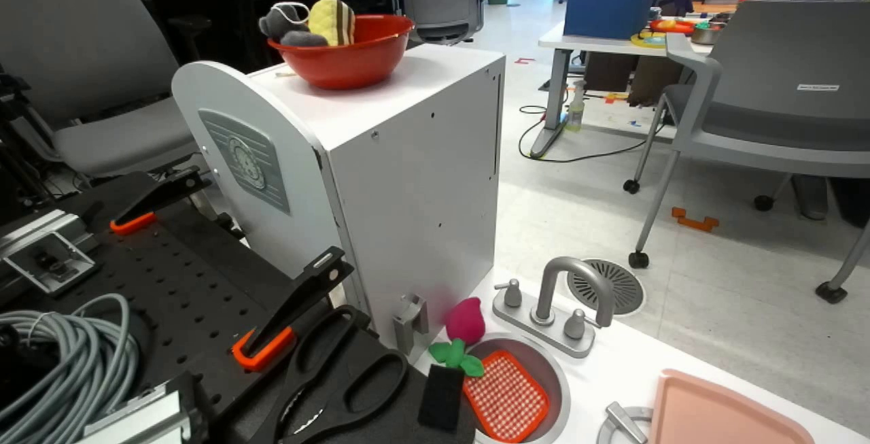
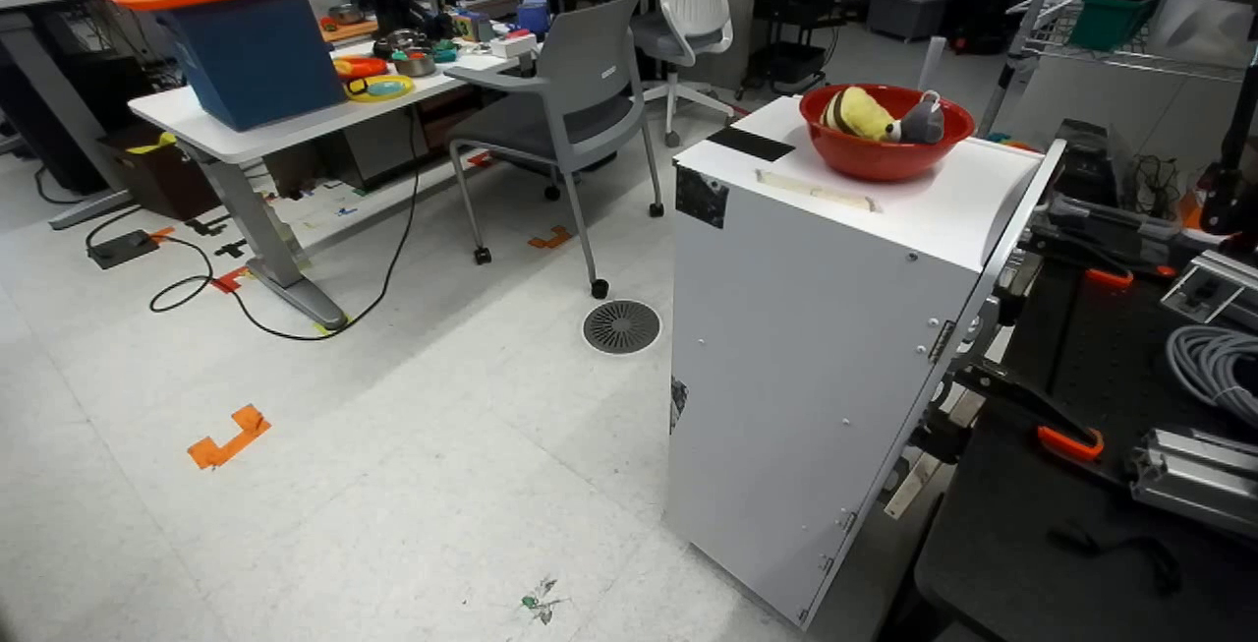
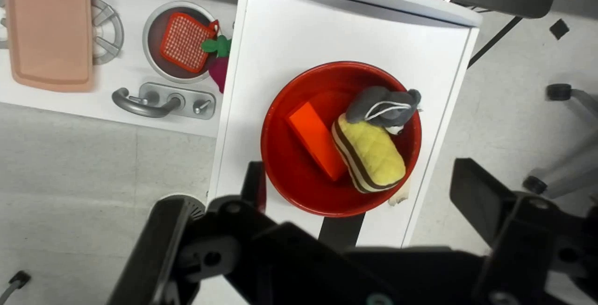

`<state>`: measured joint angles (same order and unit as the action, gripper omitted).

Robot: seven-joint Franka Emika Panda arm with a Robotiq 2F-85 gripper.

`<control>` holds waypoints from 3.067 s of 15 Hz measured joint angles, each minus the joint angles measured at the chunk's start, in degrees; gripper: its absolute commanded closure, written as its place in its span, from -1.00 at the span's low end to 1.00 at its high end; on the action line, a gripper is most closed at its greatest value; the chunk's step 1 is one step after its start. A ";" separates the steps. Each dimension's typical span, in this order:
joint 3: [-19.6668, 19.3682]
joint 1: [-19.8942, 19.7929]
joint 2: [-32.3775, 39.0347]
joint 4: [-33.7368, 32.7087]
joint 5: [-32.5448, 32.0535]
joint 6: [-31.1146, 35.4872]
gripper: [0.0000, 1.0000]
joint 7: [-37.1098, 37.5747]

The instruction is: Put the bear plush toy on the fridge

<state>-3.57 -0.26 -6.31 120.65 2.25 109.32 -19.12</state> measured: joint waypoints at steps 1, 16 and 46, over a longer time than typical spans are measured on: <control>0.27 0.14 1.51 -0.54 0.32 -0.02 -1.00 -0.96; 4.90 3.68 17.50 -12.87 -8.95 -5.10 -1.00 10.83; 6.19 3.67 19.40 -13.16 -4.29 -3.02 -1.00 3.55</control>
<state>2.62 3.41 13.08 107.49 -2.04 106.30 -15.57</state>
